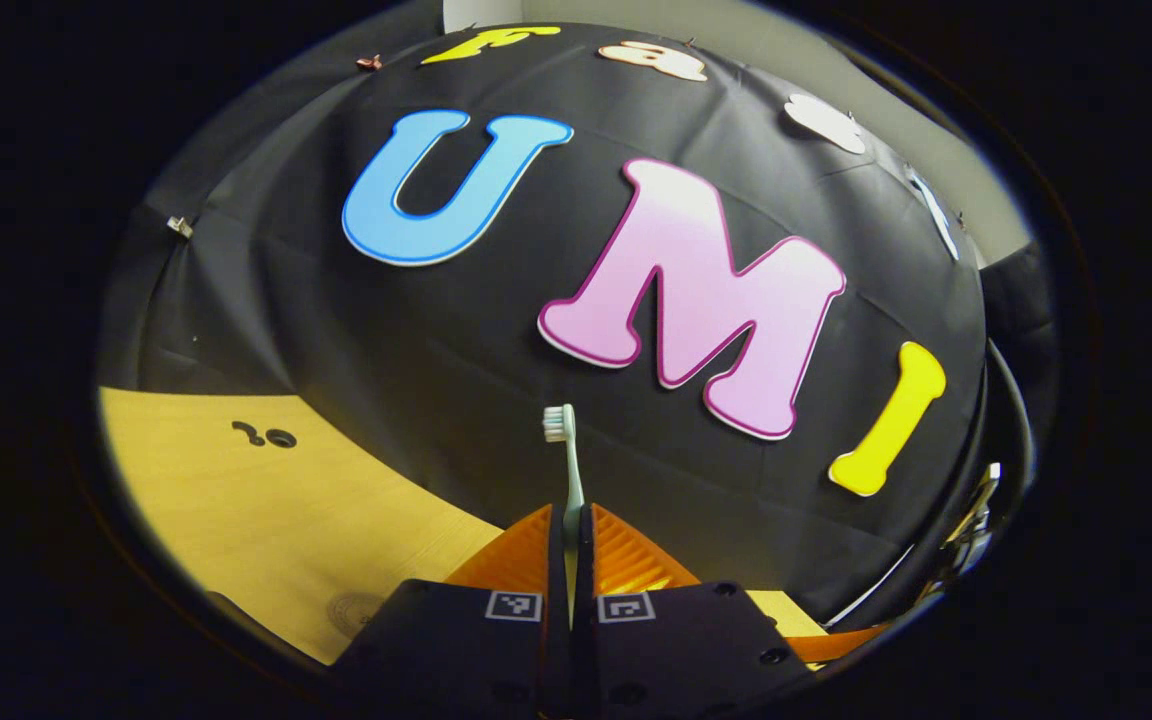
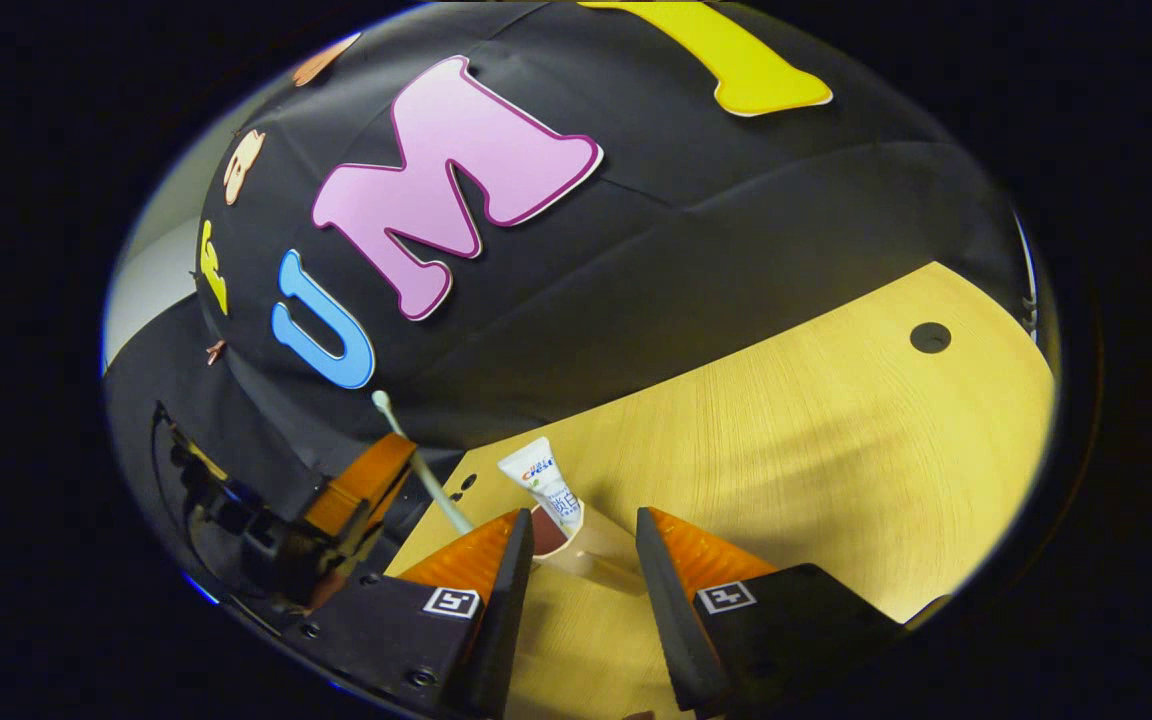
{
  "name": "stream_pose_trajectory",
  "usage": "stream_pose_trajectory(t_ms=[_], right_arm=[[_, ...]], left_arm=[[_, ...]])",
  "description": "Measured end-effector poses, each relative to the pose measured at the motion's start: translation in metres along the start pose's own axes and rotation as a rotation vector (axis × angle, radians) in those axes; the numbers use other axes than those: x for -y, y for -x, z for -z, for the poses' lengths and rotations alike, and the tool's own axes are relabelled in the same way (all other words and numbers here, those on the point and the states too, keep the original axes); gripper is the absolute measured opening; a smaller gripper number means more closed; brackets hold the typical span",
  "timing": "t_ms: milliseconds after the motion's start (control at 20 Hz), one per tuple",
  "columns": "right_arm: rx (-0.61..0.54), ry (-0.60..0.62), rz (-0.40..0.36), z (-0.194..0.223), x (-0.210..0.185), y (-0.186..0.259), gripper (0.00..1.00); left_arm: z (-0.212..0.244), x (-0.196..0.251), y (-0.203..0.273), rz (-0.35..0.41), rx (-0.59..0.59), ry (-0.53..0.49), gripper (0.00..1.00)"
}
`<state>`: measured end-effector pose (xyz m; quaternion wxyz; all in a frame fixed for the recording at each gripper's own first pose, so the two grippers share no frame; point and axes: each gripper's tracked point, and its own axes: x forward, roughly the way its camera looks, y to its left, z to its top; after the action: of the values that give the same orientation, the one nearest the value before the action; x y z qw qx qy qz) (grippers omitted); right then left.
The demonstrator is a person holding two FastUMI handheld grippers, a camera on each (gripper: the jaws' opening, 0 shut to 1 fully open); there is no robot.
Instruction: Put the toothbrush and toothpaste on the desktop into the cup, then pick up the cup and place it on the coaster on the desktop.
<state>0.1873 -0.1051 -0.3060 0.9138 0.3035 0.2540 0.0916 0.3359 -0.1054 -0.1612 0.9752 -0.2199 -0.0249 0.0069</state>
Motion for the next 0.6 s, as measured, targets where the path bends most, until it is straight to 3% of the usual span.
stream_pose_trajectory(t_ms=[300, 600], right_arm=[[-0.059, -0.014, 0.019, 0.024, 0.017, 0.005, 0.64], [-0.078, 0.004, 0.030, 0.032, 0.024, 0.002, 0.64]], left_arm=[[0.039, -0.015, -0.022, -0.025, -0.011, -0.005, 0.06], [0.069, -0.013, -0.013, -0.020, -0.025, -0.044, 0.06]])
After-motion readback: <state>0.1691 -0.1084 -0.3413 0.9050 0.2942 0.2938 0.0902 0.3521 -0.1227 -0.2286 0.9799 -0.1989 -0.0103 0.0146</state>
